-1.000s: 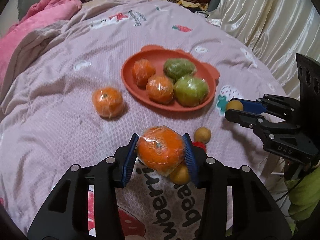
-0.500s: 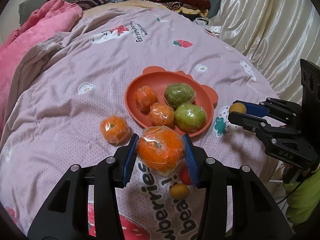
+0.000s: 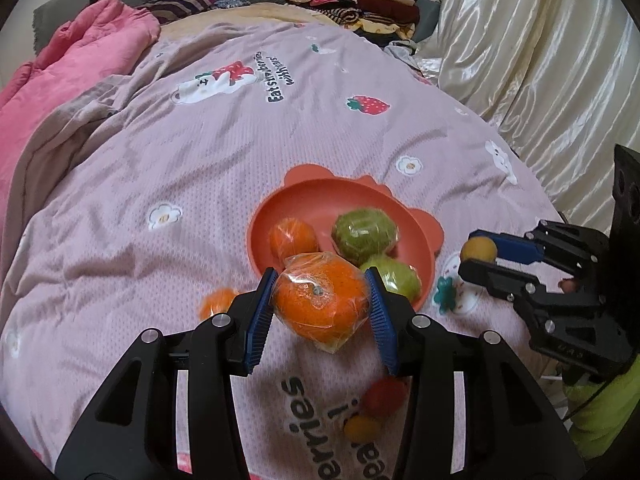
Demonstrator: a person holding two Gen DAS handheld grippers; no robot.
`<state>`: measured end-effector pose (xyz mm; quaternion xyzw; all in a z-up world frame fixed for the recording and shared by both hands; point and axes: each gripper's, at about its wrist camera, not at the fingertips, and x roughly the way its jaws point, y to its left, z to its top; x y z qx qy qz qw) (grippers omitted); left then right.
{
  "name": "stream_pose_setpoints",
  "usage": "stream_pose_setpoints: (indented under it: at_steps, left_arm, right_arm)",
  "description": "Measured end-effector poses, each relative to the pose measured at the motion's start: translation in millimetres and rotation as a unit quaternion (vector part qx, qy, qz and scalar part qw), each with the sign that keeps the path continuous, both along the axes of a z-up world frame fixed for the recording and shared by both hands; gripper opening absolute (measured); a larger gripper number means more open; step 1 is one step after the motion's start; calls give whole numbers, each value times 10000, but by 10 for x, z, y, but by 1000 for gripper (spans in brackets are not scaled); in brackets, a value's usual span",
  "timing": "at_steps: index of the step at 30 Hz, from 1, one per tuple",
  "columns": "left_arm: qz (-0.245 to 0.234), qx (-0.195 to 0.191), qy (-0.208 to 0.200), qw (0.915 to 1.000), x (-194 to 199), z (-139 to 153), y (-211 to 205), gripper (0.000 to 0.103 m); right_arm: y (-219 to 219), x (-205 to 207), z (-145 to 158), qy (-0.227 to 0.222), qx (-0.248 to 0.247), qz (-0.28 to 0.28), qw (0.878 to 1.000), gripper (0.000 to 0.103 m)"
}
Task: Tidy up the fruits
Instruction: 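Carry the orange into the bowl with the left tool while the right tool carries the yellow fruit there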
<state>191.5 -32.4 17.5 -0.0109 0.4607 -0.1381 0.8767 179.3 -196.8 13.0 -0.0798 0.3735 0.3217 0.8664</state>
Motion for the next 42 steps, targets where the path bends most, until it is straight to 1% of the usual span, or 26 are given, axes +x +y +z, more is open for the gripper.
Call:
stream_pose_setpoints:
  at_steps: [3, 16, 30, 42]
  left_arm:
    - [-31, -40, 4, 10000, 85, 17, -16, 36]
    - [-81, 102, 191, 9997, 478, -76, -87, 36]
    - [-249, 141, 286, 9992, 678, -155, -231, 36]
    - [-282, 91, 419, 9987, 728, -247, -256, 36]
  right_arm:
    - [12, 58, 0, 14, 27, -3, 10000, 25]
    - [42, 204, -65, 112, 126, -25, 9999, 25]
    - [99, 263, -197, 246, 114, 30, 9996, 25]
    - [101, 281, -212, 270, 100, 28, 9996, 25]
